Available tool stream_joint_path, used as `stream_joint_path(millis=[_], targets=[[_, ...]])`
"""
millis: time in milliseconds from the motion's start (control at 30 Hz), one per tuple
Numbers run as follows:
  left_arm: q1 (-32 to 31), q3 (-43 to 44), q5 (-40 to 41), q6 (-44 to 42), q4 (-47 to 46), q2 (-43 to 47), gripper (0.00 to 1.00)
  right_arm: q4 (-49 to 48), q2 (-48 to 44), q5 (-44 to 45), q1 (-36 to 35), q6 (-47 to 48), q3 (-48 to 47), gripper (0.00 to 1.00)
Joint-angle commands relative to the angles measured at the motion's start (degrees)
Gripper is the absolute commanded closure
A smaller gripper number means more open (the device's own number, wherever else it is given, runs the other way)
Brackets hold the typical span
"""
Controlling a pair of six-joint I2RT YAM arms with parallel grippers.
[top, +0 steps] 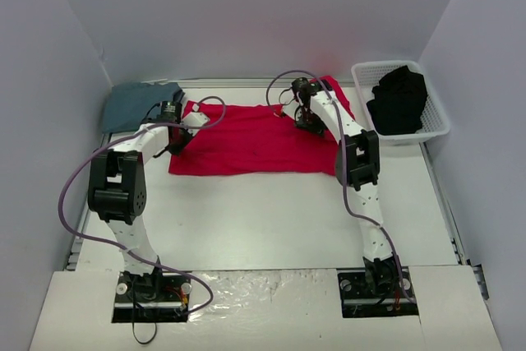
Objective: Fold and stack the t-shirts
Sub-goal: Fold the flattened tshirt in 1/3 of the way
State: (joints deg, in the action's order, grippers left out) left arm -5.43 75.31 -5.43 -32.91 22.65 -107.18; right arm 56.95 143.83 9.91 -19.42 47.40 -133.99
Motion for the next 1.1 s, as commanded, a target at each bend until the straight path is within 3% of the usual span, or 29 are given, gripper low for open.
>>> stream_joint_path(millis=[0, 367, 567, 600, 933, 1067], targets=[[0.42, 2.65, 0.86, -0.85, 1.6, 0.65, 0.98, -1.83, 0.49, 2.57, 0.7, -2.39, -1.36, 0.69], [0.33, 2.13, 1.12, -0.4, 2.75, 1.88, 0.98, -8.34, -8.82, -1.28, 4.04, -7.67, 6.45, 0.52], [0.42, 1.42, 1.74, -0.05, 2.57, 2.15, 0.98, -8.61, -21.72, -5.95, 6.32, -7.32, 20.95, 0.5], [0.42, 1.16, 2.0, -0.05, 2.4, 2.23, 0.97, -8.61, -22.79, -6.04, 6.59, -7.32, 22.97, 0.46], [0.33, -1.3, 5.95, -0.67, 1.08, 6.79, 0.72, -11.33, -35.97, -9.3, 9.75, -9.07, 40.63, 0.39], [0.33, -2.1, 10.0, -0.76, 0.11, 9.09, 0.67, -12.39, -38.71, -14.03, 10.19, -9.95, 43.9, 0.38]])
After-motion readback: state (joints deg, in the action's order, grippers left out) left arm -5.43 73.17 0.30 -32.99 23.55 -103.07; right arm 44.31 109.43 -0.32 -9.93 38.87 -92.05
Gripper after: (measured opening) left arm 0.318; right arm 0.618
